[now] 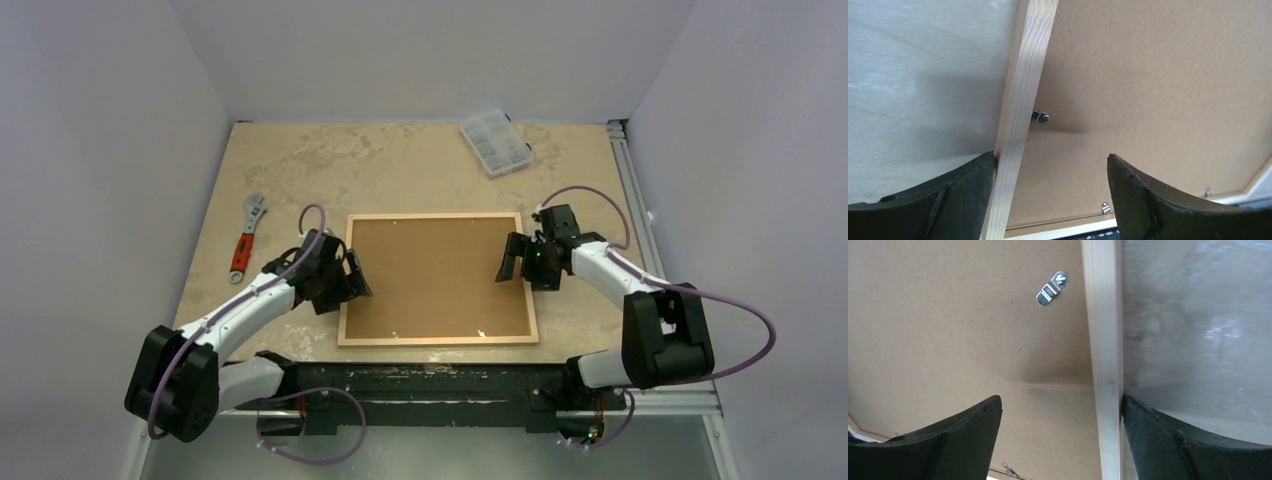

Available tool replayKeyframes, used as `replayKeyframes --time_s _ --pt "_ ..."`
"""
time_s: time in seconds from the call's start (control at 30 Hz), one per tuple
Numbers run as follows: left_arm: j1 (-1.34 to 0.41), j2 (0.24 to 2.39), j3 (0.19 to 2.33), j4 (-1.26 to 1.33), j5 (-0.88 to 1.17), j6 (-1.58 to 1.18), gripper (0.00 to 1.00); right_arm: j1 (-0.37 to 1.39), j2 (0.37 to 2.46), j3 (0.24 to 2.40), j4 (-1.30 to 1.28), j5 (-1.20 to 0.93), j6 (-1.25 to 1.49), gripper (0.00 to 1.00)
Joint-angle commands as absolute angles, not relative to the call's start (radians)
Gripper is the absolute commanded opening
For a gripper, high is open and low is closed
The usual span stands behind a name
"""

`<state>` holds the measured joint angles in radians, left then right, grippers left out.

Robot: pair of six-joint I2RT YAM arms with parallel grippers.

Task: Put the photo into the frame
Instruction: Move the photo frame to the center of the board, then install the photo frame at the center of the board.

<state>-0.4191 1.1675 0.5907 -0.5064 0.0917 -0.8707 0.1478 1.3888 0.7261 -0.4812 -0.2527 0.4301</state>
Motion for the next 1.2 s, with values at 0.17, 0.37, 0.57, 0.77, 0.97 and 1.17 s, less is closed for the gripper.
replayKeyframes --time_s 0.17,0.37,0.57,0.77,0.97,1.17 --pt "-0.408 1.131 0.588 -0.595 0.003 -0.833 0.79 0.264 1.399 0.795 -0.493 -0.116 0.477 0.88" --pt "-0.408 1.132 0.573 -0.599 -0.028 -0.829 0.79 0.261 1.454 0.863 -0.5 -0.022 0.497 0.92" --pt "-0.408 1.142 0.559 -0.584 -0.023 -0.831 0.79 0.258 1.553 0.959 -0.487 -0.029 0.504 0.9" --pt "-0.408 1.157 0.548 -0.569 -0.012 -0.832 0.79 0.256 1.634 1.018 -0.506 0.068 0.501 0.83" --pt "-0.408 1.177 0.542 -0.551 -0.01 -0.83 0.79 0.252 1.674 1.006 -0.482 0.061 0.483 0.72" --pt "-0.408 1.192 0.537 -0.533 -0.005 -0.837 0.78 0.252 1.663 0.971 -0.47 0.017 0.458 0.52"
